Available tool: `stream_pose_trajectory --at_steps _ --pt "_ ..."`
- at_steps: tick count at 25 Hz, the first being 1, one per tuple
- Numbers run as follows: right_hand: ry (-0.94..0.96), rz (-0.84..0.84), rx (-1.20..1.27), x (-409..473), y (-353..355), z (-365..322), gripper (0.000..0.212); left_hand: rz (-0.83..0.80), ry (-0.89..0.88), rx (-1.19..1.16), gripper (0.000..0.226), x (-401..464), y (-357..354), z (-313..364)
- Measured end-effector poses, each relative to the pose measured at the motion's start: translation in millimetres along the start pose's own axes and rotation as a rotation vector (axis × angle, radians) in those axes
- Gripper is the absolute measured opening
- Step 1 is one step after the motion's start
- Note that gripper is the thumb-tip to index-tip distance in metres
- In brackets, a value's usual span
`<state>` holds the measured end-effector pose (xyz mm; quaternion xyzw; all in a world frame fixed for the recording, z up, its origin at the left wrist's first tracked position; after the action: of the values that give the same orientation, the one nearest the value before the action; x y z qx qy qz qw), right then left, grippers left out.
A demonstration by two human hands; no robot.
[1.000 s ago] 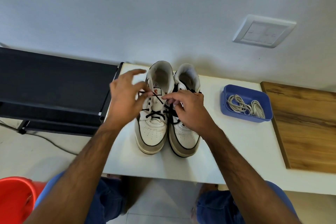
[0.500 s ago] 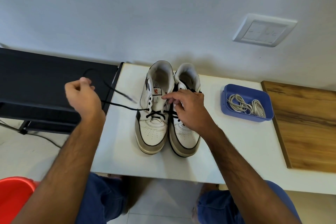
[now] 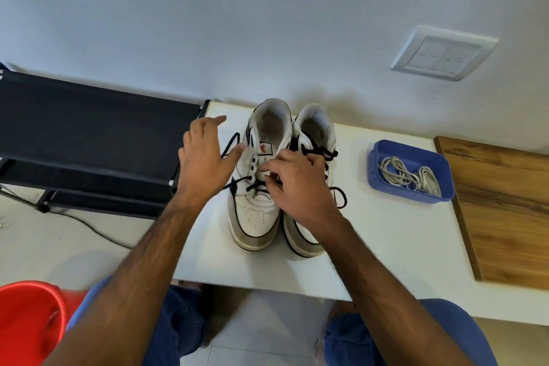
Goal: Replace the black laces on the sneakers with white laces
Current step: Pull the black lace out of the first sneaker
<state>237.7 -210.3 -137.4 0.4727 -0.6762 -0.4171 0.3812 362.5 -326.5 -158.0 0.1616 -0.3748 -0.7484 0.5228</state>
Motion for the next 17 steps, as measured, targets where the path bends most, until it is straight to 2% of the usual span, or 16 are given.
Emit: stream_pose_trajectory --at_steps 3,6,8,12,17 --pt "-0.021 -0.028 -0.055 1.3 -3.7 -2.3 0.017 -0.149 -0.206 -0.191 0.037 -5.2 -14.0 23.7" --pt "-0.026 -0.017 -0.049 0.6 -0.4 3.5 0.016 -0.307 -0.388 -0.146 0.021 -16.0 -26.4 44.1" --pt "-0.023 0.013 -0.015 -0.5 2.2 10.2 0.020 -0.313 -0.464 -0.056 0.021 -20.4 -27.6 51.0" --pt "-0.012 0.005 0.076 -3.4 0.1 20.6 0.031 -0.296 -0.486 0.061 0.025 -20.4 -31.8 48.1" --pt "0.020 0.017 0.112 2.1 -3.0 20.4 0.027 -0.309 -0.454 0.149 0.009 -22.2 -38.8 47.4"
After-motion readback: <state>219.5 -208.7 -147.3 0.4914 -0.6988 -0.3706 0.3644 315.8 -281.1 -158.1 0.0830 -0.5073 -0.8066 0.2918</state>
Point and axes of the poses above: each hand's wrist, its own x-axis towards the middle knuckle, its own y-axis out of the back of the hand, z = x × y, the point moved 10 cm from there along x, towards the middle knuckle, and after that the axes turned 3 degrees about z, right-handed, at the moved point
